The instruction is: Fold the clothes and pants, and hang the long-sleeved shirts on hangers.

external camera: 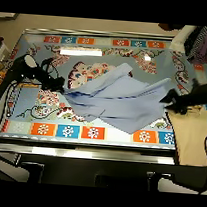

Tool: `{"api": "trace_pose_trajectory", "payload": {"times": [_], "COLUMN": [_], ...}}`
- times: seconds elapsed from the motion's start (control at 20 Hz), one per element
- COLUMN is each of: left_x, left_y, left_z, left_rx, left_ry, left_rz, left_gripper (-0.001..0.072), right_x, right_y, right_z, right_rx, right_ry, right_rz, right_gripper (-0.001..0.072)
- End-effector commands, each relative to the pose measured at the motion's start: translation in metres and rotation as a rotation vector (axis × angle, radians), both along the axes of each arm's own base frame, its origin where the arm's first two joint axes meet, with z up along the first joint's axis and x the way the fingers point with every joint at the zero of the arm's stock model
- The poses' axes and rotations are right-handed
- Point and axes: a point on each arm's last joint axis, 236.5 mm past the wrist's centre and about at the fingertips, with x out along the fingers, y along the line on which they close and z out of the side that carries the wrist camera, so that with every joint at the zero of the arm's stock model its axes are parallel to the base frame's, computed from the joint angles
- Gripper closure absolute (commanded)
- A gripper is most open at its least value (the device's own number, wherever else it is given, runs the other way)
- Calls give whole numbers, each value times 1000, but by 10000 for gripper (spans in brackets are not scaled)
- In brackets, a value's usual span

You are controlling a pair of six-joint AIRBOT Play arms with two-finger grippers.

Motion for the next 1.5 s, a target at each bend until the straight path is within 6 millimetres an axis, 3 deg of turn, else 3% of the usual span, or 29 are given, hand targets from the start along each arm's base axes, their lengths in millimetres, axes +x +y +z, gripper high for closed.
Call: {"api": "trace_pose_trajectory", "payload": {"times": [0.0, 0.1, 0.2, 0.6, 0.75, 0.85, 0.9, 1.2, 1.35, 1.4, 1.45], "left_x": [0, 0, 0, -1, -1, 0, 0, 0, 0, 0, 0], "left_y": [0, 0, 0, 0, 0, 2, 2, 2, 2, 2, 2], "left_z": [0, 0, 0, -4, -4, -4, -4, -4, -4, -4, -4], "left_rx": [1, 1, 1, 2, 4, 10, 10, 10, 10, 10, 10], "left_ry": [2, 2, 2, 5, 2, 1, 1, 0, -1, -1, -1], "left_rz": [-1, -1, -1, -10, -19, -20, -20, -19, -19, -19, -19], "left_gripper": [682, 682, 682, 682, 682, 682, 682, 682, 682, 682, 682], "right_x": [-56, -71, -78, -103, -102, -102, -99, -63, -69, -70, -70], "right_y": [62, 80, 86, 94, 78, 57, 56, 97, 115, 117, 117], "right_z": [-51, -66, -73, -65, -47, -48, -51, -75, -89, -91, -91], "right_rx": [47, 25, -14, 15, -49, -137, -139, -35, -43, -43, -42], "right_ry": [104, 139, 170, 261, 208, 203, 197, 119, 146, 155, 156], "right_rz": [74, 115, 122, 165, 168, 136, 129, 85, 131, 136, 127], "right_gripper": [269, 270, 270, 271, 271, 268, 243, 234, 237, 258, 327]}}
